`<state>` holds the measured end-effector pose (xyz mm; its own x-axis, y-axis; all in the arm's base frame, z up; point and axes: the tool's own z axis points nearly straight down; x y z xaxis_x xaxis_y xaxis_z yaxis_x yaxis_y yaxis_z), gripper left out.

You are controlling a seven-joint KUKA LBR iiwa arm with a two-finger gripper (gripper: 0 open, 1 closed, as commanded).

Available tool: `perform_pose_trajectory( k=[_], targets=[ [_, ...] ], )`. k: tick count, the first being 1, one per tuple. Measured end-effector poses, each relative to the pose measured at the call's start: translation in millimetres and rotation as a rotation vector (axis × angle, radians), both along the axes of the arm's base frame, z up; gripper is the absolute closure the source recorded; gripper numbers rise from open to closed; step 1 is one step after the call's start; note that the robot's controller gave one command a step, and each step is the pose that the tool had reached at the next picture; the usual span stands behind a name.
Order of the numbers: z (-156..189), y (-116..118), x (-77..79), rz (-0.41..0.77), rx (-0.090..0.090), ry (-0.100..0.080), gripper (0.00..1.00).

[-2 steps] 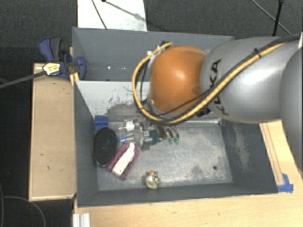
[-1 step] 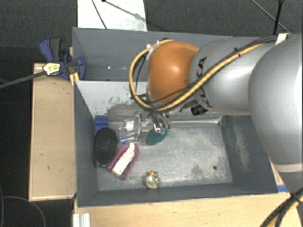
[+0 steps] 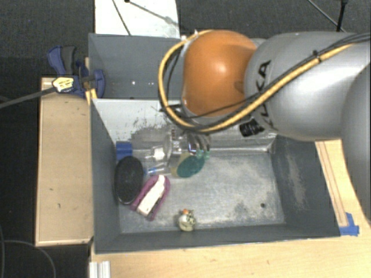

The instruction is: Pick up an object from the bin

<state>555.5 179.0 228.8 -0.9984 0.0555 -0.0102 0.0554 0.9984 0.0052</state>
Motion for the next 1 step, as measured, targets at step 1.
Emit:
perform_pose_trajectory(
  k=[1],
  targets=[
    [-36.8, -75.2, 19.8, -0.139, -0.006, 0.010, 1.00]
  ],
)
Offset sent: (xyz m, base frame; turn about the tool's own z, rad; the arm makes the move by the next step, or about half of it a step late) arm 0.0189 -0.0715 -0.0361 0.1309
